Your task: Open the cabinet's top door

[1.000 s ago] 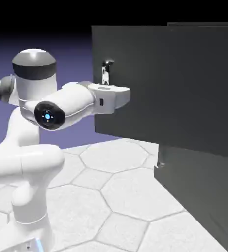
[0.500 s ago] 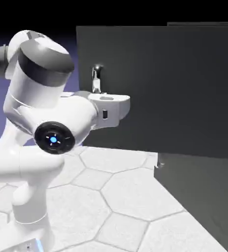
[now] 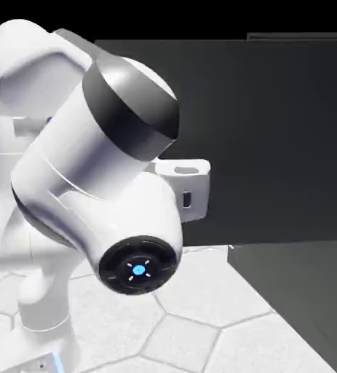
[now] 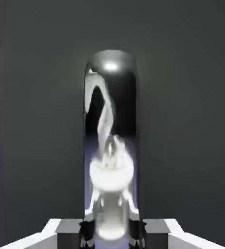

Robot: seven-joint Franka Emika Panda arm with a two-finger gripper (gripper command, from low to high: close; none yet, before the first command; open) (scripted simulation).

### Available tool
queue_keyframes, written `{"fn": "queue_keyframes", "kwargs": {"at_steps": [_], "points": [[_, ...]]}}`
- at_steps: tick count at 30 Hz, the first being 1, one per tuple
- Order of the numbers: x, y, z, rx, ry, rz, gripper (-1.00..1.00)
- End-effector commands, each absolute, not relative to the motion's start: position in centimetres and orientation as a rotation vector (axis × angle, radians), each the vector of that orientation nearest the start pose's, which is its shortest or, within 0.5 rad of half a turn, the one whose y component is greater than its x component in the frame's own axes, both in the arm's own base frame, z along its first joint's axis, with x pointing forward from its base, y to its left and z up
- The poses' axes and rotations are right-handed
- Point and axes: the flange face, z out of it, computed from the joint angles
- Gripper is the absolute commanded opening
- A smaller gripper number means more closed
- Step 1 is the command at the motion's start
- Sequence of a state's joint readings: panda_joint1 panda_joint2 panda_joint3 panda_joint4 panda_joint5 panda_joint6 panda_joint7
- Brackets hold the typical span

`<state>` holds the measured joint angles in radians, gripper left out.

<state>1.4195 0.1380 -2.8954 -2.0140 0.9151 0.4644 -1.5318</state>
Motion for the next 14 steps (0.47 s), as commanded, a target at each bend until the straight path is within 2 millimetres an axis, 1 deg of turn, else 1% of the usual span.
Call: {"fn": "queue_keyframes", "kwargs": {"at_steps": [1,8,14], "points": [[14.1,-35.1,55.9,-1.573,-0.428,-0.809,-1.00],[14.7,-40.6,55.9,-1.532,-0.517,-0.718,-1.00],[15.7,-44.7,55.9,-1.499,-0.582,-0.649,-1.00]]}}
